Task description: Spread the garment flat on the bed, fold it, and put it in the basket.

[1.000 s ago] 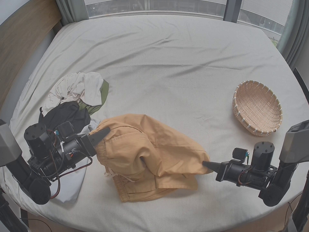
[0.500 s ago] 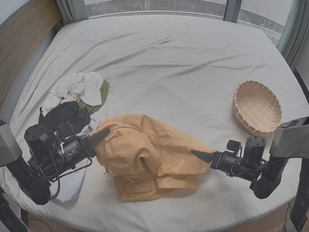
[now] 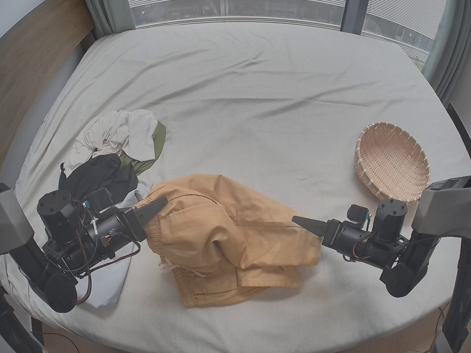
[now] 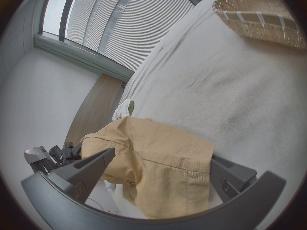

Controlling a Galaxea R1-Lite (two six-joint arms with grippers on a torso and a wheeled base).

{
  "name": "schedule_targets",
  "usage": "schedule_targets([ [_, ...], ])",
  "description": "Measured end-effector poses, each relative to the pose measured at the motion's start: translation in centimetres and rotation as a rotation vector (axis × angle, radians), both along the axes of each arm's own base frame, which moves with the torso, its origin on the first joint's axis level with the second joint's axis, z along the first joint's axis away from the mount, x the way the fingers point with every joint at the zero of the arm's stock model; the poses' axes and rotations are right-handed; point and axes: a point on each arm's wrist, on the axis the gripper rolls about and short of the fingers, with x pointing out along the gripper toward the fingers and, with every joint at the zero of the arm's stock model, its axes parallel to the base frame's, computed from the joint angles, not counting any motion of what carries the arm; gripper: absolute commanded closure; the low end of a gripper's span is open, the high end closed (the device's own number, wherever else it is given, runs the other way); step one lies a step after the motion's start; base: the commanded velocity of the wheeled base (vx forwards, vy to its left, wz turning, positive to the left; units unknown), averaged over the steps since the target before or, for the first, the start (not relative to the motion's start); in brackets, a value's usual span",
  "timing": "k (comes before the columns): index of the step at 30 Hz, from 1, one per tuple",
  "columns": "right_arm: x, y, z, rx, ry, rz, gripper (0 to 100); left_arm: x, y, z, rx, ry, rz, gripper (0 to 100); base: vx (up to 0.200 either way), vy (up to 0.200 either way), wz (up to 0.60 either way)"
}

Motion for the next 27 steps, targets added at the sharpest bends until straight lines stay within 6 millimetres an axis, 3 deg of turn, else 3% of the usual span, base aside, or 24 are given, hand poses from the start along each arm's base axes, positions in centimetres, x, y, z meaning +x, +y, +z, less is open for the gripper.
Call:
schedule_targets([
  [11, -0.5, 0.7, 0.1, 0.013, 0.008, 0.065, 0, 0.2, 0.4, -0.4, 0.005, 0.013, 0.018, 100, 0.000, 0.000, 0.00],
  [27, 0.5, 1.3, 0.0, 0.026, -0.014, 0.088, 0, 0.3, 0.4, -0.5, 0.007, 0.017, 0.022, 100, 0.000, 0.000, 0.00],
])
